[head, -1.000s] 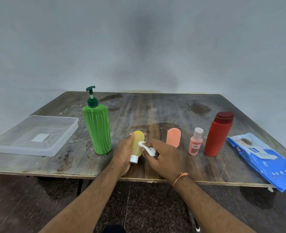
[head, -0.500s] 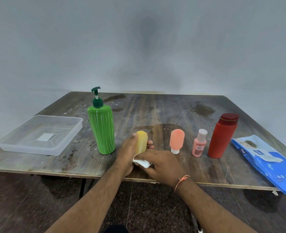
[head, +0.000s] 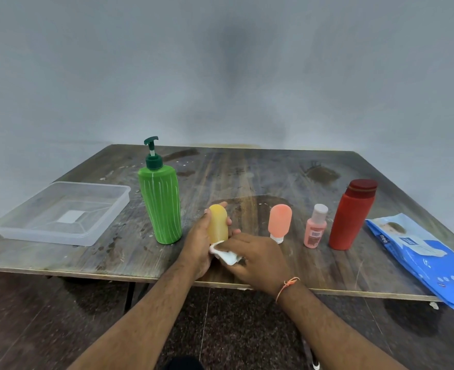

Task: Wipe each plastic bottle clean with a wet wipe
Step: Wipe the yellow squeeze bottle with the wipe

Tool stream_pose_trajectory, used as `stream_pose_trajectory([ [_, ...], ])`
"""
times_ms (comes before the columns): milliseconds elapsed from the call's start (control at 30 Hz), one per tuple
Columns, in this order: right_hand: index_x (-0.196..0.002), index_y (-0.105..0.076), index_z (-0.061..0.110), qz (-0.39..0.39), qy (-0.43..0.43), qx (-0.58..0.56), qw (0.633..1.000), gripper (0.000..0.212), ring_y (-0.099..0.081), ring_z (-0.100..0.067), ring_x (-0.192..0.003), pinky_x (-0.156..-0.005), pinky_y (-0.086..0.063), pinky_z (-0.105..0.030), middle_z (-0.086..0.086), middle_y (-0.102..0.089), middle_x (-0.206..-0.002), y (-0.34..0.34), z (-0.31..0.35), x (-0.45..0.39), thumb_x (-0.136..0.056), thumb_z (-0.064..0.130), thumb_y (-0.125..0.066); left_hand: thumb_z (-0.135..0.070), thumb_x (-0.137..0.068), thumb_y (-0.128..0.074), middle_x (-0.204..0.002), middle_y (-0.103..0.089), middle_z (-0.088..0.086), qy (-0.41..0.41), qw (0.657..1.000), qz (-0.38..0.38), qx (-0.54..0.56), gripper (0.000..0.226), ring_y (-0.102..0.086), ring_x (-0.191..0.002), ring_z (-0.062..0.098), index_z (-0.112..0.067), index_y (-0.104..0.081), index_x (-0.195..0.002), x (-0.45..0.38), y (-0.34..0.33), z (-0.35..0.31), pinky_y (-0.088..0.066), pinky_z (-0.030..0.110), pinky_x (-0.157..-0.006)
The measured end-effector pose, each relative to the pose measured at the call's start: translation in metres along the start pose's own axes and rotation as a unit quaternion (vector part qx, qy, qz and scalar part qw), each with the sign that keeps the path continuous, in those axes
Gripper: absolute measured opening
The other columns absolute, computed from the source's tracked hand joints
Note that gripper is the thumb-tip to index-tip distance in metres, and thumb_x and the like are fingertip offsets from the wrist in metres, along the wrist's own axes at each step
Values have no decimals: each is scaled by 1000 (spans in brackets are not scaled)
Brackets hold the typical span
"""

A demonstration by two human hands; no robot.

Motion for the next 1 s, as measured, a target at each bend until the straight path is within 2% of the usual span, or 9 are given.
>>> stream_pose_trajectory([
  [133,-120,-77,43,48,21,31,998,30,-68,-12,-81,-58,-48,-27,14,-70,-101,-7,1,-2,-92,39,-68,-50,-110,-33,-96,-65,5,19,1000,6,4,52,-66,-98,35,-22,-61,-143,0,-1,2,-63,43,-86],
  [267,-112,-78,36,19,10,15,1000,20,-71,-12,-85,-60,-54,-33,13,-73,-102,-3,3,-3,-96,45,-70,-46,-113,-30,-94,-64,6,7,1000,2,-4,51,-74,-86,25,-21,-60,-145,0,-1,0,-63,43,-87],
  [367,-101,-76,27,-17,-21,16,1000,18,-71,-12,-80,-59,-53,-34,12,-73,-97,6,2,-3,-92,43,-72,-45,-114,-26,-94,-60,8,-6,1000,8,0,53,-72,-70,16,-18,-56,-148,1,-2,-2,-61,31,-66],
  [433,-95,-73,25,-28,-44,36,998,19,-68,-10,-77,-58,-52,-35,11,-72,-92,10,2,-3,-89,43,-72,-44,-114,-25,-94,-60,7,-6,1000,15,6,54,-71,-68,13,-16,-55,-149,1,-2,-2,-58,27,-61],
  [533,-95,-72,26,-28,-59,39,997,19,-67,-9,-74,-58,-52,-37,12,-72,-90,8,0,-3,-90,44,-71,-46,-114,-24,-94,-62,6,-9,1000,20,1,55,-71,-73,14,-17,-56,-148,0,-1,-2,-60,31,-68],
  [667,-111,-77,36,4,-40,-13,999,18,-74,-10,-89,-63,-56,-33,14,-74,-102,2,-1,-4,-97,44,-70,-49,-113,-26,-96,-66,7,-18,999,22,-26,56,-71,-85,21,-19,-61,-144,0,-1,-2,-61,37,-83],
  [800,-114,-78,38,-3,-23,-1,1000,17,-70,-7,-87,-63,-50,-25,15,-71,-102,6,4,-6,-99,41,-71,-50,-112,-27,-100,-65,11,-18,998,31,-52,56,-64,-83,21,-18,-67,-136,2,-3,-2,-56,39,-76],
  [900,-118,-77,36,-48,-59,15,997,22,-71,-11,-88,-65,-54,-33,14,-71,-105,10,-4,-5,-96,32,-76,-44,-113,-27,-103,-71,18,-26,993,43,-107,54,-68,-89,28,-18,-72,-129,8,-10,-2,-57,39,-74],
  [1000,-121,-76,34,-93,-113,23,989,30,-69,-10,-90,-68,-56,-34,14,-70,-108,18,-11,-3,-93,23,-81,-42,-113,-30,-94,-74,16,-30,980,50,-191,51,-66,-70,22,-18,-75,-122,11,-16,2,-49,31,-54],
])
Point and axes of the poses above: each hand's wrist, its own x-axis away from the middle knuckle, its own y-axis out of the back of the hand, z = x × y, the point moved 5 cm from there along -x, towards the middle knuckle
